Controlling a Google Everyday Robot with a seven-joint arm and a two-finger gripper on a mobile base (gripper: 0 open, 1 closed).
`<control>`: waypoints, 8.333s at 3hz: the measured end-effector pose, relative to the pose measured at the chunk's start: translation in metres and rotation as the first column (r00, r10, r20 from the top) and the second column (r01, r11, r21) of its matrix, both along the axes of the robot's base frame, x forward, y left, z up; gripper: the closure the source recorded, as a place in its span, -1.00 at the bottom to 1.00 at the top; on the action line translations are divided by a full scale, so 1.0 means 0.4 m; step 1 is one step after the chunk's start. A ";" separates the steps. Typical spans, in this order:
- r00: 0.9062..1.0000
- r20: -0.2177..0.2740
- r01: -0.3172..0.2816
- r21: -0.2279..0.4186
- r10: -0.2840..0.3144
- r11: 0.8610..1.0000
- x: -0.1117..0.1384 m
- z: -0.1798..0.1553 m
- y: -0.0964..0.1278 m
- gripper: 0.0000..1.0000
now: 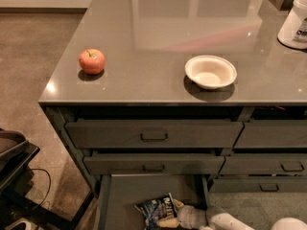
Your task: Pick blue chip bag from bottom drawer and place on counter
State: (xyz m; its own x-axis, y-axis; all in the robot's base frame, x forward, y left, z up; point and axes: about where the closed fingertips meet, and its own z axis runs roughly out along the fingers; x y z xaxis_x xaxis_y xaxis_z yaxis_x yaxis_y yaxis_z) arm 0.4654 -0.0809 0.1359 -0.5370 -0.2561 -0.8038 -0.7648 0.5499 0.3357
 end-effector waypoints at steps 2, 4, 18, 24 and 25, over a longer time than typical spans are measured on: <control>1.000 0.000 0.000 0.000 0.000 1.000 0.000 0.000 0.000 0.30; 1.000 0.000 0.000 0.000 0.000 1.000 0.000 0.000 0.000 1.00; 0.810 0.457 -0.023 -0.602 0.368 0.798 -0.190 1.464 0.137 1.00; 0.425 0.742 0.089 -0.605 0.519 0.792 -0.043 1.972 0.212 1.00; 0.329 0.797 0.037 -0.547 0.507 0.836 0.017 2.082 0.233 1.00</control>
Offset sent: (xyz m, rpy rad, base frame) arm 0.0000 0.0000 0.0000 0.0000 0.0000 0.0000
